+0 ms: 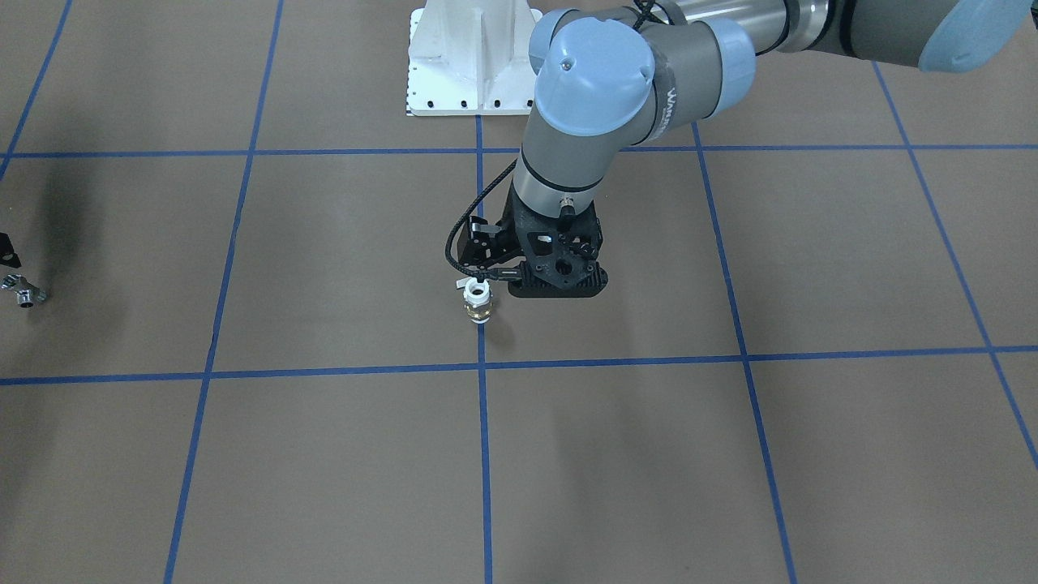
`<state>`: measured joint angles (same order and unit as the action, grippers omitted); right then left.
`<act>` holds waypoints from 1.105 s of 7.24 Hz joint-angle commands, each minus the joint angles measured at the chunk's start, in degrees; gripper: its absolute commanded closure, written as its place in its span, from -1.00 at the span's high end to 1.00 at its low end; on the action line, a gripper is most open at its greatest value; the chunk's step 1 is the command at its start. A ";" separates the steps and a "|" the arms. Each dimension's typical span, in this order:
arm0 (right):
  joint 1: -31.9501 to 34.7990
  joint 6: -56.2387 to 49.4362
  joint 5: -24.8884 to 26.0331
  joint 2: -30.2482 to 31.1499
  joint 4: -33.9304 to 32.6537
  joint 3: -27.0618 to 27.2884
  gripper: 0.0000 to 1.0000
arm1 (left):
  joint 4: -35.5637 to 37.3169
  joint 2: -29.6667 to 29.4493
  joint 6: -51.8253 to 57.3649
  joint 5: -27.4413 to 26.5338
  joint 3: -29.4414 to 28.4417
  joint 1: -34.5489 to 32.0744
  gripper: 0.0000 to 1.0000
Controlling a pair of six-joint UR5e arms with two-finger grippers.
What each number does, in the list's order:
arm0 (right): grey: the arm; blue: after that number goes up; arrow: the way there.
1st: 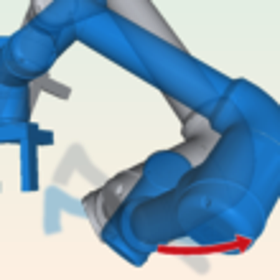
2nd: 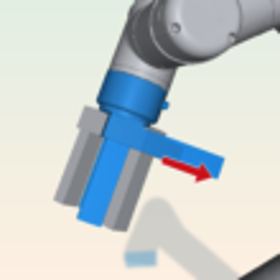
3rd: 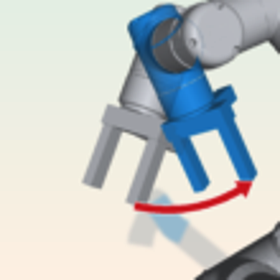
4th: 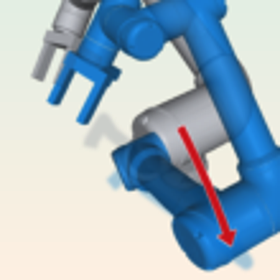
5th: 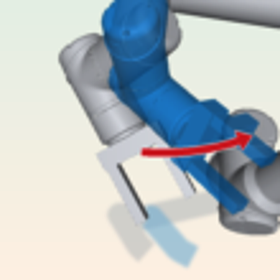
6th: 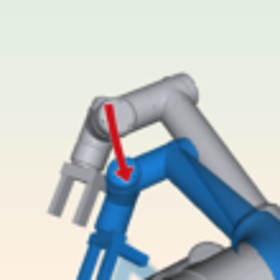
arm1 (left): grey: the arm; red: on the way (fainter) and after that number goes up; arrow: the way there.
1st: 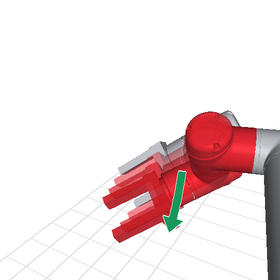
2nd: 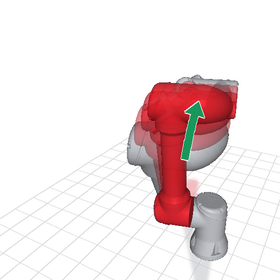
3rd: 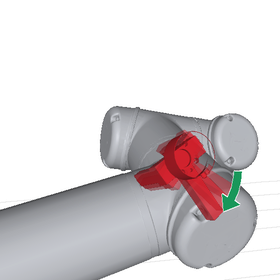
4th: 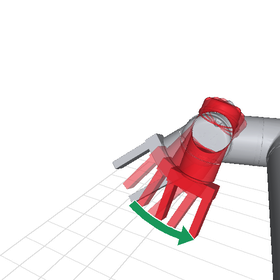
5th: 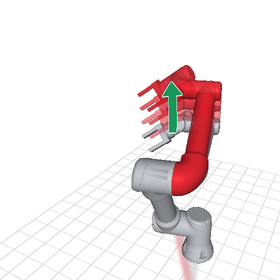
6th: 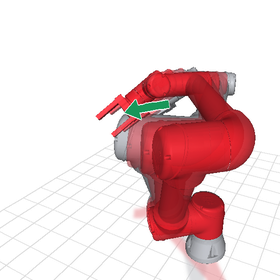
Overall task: Assemble PPR valve and pipe with both arms
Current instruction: 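Raise the left gripper away while the right gripper grasps the chrome fitting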
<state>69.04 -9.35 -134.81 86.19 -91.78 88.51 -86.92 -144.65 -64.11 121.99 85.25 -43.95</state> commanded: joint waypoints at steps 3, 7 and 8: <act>-2.68 2.93 0.16 -0.67 0.11 -0.18 0.98 | 0.00 0.07 0.03 0.00 -0.08 0.27 1.00; -3.56 3.81 1.91 -1.64 0.11 -0.62 0.67 | -0.09 0.07 0.04 0.00 -0.17 0.27 1.00; -3.56 3.81 2.88 -1.64 0.11 -0.79 0.63 | -0.18 0.16 0.04 0.00 -0.26 0.27 1.00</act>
<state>65.53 -5.57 -133.11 84.62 -91.65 87.89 -87.03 -144.56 -64.07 121.99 85.05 -43.69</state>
